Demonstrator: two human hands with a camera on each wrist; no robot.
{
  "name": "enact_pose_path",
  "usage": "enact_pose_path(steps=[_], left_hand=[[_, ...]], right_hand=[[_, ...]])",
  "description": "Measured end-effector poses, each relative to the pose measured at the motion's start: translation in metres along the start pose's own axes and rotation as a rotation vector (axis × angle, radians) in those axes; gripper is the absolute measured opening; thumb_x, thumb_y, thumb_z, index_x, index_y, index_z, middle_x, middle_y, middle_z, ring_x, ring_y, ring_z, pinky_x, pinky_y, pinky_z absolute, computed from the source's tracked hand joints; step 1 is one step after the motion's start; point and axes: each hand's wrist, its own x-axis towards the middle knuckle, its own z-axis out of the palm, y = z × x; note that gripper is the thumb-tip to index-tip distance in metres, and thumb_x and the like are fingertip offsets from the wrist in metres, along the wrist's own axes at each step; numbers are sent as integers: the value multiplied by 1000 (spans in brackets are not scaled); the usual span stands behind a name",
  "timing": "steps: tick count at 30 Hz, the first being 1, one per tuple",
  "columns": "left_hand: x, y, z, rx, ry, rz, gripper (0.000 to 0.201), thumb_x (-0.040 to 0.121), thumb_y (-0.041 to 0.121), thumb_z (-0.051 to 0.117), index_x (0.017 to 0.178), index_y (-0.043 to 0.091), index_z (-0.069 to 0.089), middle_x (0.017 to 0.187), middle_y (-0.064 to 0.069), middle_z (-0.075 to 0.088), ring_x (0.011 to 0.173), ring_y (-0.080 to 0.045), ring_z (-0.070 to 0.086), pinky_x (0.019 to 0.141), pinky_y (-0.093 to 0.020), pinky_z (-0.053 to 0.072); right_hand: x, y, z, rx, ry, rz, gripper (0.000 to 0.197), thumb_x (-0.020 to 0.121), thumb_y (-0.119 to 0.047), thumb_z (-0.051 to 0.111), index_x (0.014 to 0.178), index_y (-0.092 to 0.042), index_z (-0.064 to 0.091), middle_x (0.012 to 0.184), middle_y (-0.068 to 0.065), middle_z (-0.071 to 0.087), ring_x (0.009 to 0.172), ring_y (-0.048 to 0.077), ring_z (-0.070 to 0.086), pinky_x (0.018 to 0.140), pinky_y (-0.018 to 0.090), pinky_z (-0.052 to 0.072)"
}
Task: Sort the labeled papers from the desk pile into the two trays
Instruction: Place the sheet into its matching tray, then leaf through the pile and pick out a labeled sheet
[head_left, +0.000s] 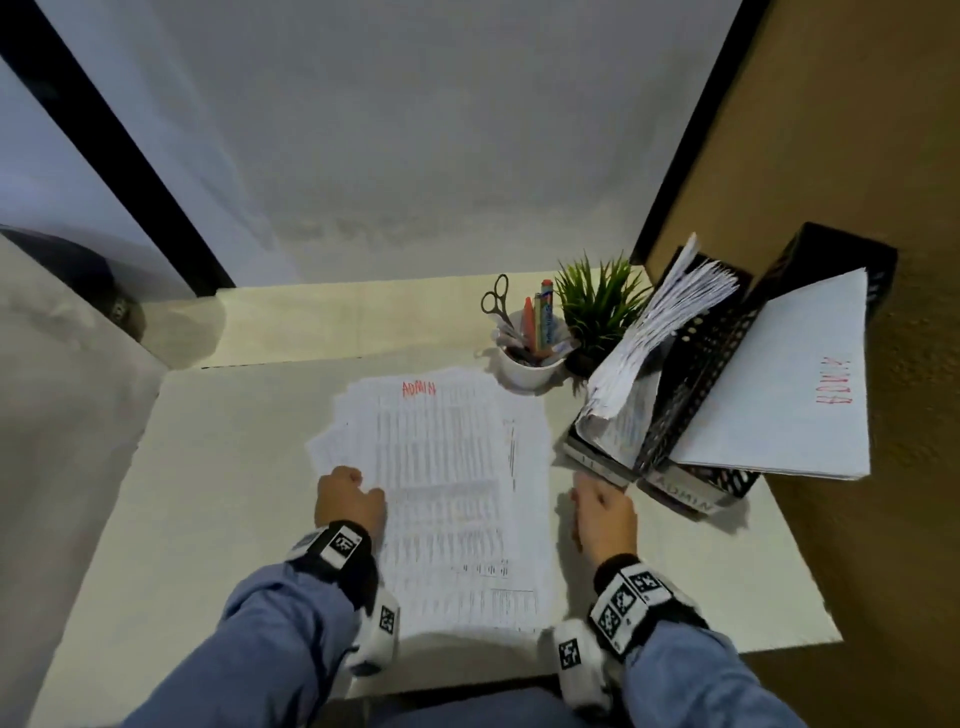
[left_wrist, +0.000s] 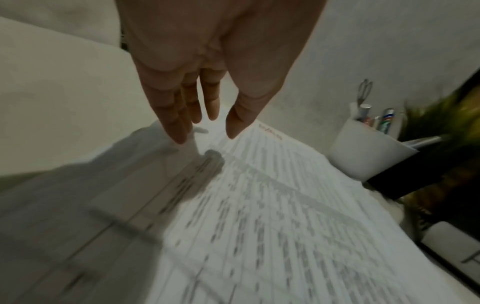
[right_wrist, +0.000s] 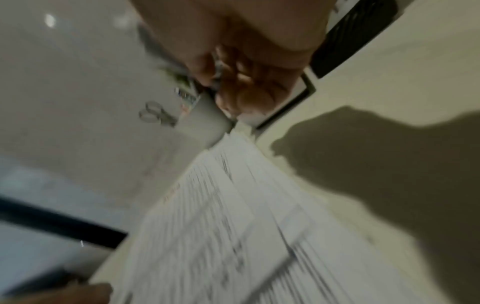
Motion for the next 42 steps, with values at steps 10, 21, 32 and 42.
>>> enact_pose_path(steps=[10, 21, 32, 42], left_hand=[[-9, -35, 9, -104, 58, -6, 42, 85, 16, 63, 124, 5, 50, 125, -14, 56, 109, -31, 56, 91, -38, 46], [-25, -49, -15, -247, 45, 238, 36, 98, 10, 45, 131, 17, 56, 117, -3, 64, 93, -12, 59, 83, -17, 42], [-21, -54, -25, -591, -192, 91, 34, 75, -21, 46, 56, 3, 61, 72, -11, 71, 80, -25, 65, 87, -35, 49], [-6, -18, -24, -318, -91, -65, 38, 89, 1, 43, 127, 0, 48, 128, -20, 54, 114, -33, 54, 92, -32, 45]], right_hand=[[-23, 5, 63, -228, -241, 28, 11, 80, -16, 62, 73, -15, 53, 63, 8, 46, 60, 25, 47, 61, 29, 40], [-8, 4, 68, -217, -255, 157, 9, 78, -1, 67, 81, -6, 61, 73, 8, 56, 65, 18, 51, 45, 16, 41], [1, -5, 59, 56, -192, 313, 53, 74, 9, 68, 123, -5, 54, 108, 11, 63, 96, 28, 60, 82, 34, 48], [21, 10, 47, -155, -252, 261, 26, 80, 5, 59, 67, -17, 62, 70, 2, 59, 63, 13, 54, 60, 23, 46]])
